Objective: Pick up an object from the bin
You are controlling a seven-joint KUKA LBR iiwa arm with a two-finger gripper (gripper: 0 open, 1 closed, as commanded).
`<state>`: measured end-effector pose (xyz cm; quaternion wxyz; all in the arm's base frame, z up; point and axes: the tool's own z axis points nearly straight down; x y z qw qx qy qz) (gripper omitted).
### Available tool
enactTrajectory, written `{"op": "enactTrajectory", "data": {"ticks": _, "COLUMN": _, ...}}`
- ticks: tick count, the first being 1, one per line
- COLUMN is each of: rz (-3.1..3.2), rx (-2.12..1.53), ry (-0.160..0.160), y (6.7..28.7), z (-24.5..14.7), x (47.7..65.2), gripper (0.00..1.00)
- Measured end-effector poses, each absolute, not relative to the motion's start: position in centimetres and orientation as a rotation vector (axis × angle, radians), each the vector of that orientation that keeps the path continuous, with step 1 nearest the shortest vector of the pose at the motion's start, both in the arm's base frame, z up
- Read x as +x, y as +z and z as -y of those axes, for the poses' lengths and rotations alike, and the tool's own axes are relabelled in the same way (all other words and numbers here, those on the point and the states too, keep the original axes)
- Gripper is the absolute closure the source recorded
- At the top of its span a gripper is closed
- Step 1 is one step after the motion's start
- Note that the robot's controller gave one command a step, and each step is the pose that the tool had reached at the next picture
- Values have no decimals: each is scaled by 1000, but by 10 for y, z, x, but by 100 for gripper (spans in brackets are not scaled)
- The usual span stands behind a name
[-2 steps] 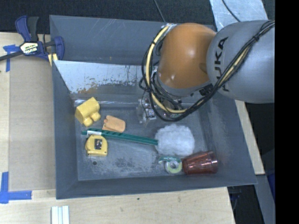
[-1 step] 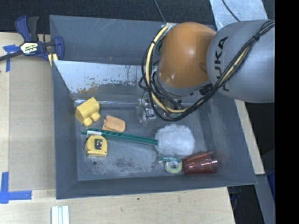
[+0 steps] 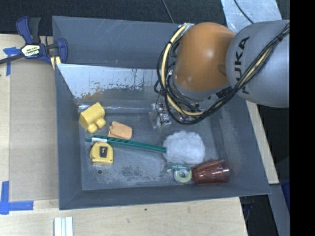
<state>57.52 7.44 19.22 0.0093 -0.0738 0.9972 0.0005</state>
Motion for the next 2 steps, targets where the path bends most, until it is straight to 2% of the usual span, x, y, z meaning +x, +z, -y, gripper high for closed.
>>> {"op": "enactTrajectory", "data": {"ticks": 1, "rz": -3109, "rx": 182, "ry": 8, "y": 157, "z": -83, "x": 568, "gripper": 100}}
{"op": "enactTrajectory", "data": {"ticks": 2, "rz": -3113, "rx": -129, "ry": 3, "y": 151, "z": -99, "x": 573, "gripper": 100}}
